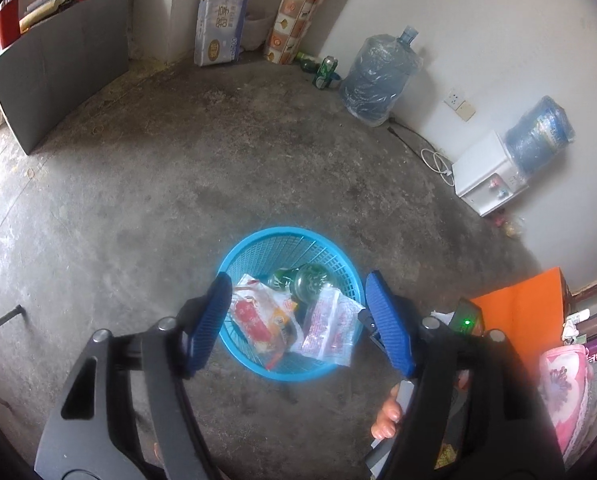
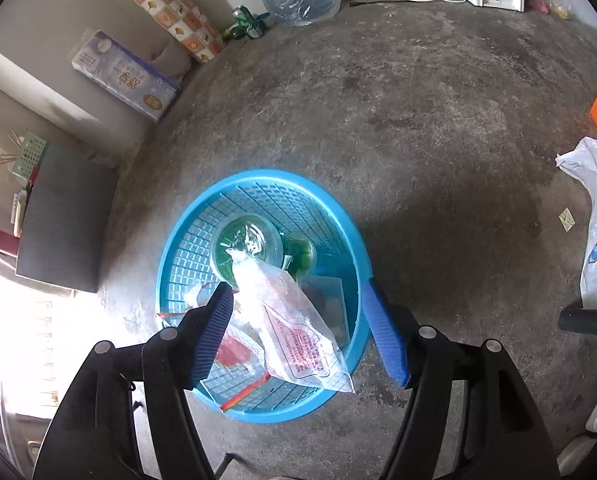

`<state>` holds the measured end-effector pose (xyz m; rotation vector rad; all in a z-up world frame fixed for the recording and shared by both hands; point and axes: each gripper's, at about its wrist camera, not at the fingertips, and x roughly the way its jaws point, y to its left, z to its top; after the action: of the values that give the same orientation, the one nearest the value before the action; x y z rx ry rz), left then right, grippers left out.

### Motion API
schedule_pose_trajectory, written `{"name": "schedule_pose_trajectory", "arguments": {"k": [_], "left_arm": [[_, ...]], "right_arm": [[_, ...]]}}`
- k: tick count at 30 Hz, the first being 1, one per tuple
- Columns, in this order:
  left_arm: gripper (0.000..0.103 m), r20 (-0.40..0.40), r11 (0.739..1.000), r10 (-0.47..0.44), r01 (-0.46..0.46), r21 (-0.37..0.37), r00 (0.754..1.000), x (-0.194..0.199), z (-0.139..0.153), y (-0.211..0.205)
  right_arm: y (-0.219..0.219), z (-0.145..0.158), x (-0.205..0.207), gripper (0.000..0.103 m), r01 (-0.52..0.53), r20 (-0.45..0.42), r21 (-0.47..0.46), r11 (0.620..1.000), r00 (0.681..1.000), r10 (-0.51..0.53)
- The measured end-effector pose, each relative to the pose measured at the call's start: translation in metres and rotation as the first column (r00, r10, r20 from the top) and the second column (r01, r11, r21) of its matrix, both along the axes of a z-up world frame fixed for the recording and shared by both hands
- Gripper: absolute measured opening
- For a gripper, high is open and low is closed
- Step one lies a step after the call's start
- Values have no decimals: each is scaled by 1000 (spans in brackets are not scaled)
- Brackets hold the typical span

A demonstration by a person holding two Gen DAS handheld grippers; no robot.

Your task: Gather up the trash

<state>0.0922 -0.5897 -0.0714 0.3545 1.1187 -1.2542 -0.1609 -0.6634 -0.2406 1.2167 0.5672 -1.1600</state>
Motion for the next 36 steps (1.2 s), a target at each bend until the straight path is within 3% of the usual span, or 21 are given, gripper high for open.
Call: {"name": "schedule_pose_trajectory", "arguments": {"k": [7,13,19,21,24,29,32,36], "left_arm": [[75,82,993,36,-27,-112,996,-12,71,77],[81,127,986,86,-67,-154,988,-16,100,161],[85,201,971,165,-123,-207,966,-22,123,242],[88,222,963,191,-138,-230,956,-26,127,268],[92,268,952,232,-162,-258,935,-36,132,306],[94,281,929,333,-262,-261,900,-48,125,360],[94,266,908,393,-324,-267,880,-52,119,386],[94,275,882,459,-395,-259,845,-56,112,413]], "right_arm": [[22,28,-23,65,-16,3,-66,998,1000,16],[59,54,-41,65,-78,21,-99,992,997,81],[116,107,-37,65,-218,4,-188,958,975,223],[139,131,-30,67,-274,-22,-236,932,961,277],[177,171,-16,78,-352,-96,-325,878,935,340],[249,227,13,96,-499,-259,-471,727,867,427],[286,248,27,96,-569,-308,-501,652,821,480],[330,261,37,96,-611,-327,-510,605,789,521]]}}
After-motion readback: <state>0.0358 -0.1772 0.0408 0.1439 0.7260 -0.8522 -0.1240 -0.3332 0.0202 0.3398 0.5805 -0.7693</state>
